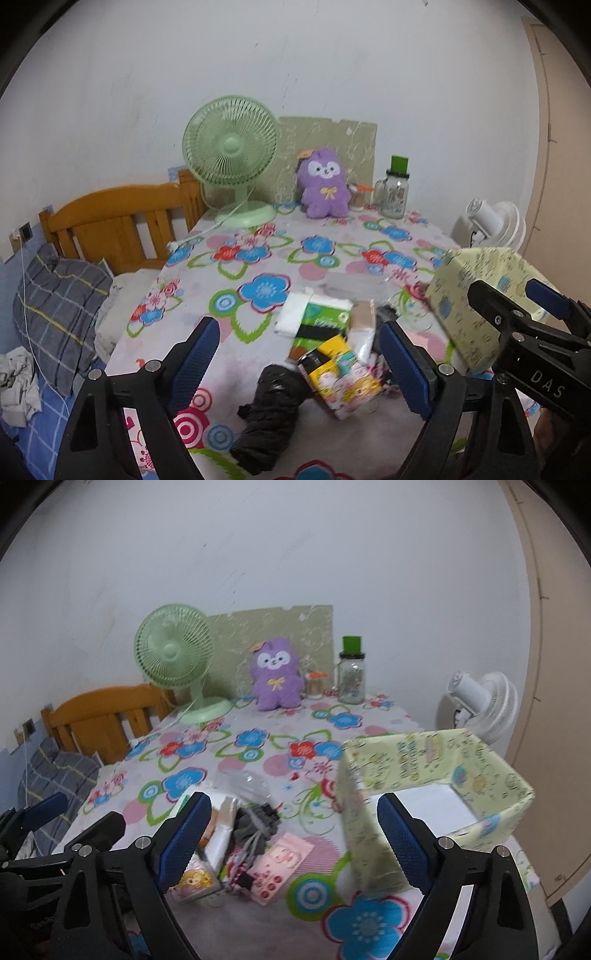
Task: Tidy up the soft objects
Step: 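Move the left tool to the black umbrella while the right tool reaches the yellow snack bag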
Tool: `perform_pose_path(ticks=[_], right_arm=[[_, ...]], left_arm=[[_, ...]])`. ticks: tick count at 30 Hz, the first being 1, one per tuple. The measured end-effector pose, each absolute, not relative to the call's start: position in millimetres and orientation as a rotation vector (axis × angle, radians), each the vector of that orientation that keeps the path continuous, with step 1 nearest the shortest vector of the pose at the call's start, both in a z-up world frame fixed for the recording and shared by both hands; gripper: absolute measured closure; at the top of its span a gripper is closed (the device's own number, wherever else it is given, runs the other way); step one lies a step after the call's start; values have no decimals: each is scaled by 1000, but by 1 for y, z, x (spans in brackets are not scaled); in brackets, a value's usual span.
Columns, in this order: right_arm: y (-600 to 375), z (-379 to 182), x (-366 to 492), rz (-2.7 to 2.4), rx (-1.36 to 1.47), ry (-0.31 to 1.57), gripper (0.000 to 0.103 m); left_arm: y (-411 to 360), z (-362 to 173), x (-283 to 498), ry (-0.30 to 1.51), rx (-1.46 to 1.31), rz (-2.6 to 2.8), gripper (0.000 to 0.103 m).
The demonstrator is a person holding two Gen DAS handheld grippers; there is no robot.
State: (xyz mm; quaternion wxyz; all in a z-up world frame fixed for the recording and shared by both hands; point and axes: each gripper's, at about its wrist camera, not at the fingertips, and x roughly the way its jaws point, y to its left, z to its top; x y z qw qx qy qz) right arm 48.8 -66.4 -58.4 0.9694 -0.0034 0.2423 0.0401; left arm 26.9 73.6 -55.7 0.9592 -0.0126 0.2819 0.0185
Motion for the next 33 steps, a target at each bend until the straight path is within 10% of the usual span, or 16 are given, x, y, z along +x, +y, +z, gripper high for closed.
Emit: perform_pose_path(ticks=[27, 33], right_arm=[[3, -116, 88, 159, -107, 689, 10], [16, -124, 93, 184, -134, 718, 10]], left_arm=[[100, -130, 59, 838, 2, -24, 25], [102, -143, 66, 885, -12, -49, 39]])
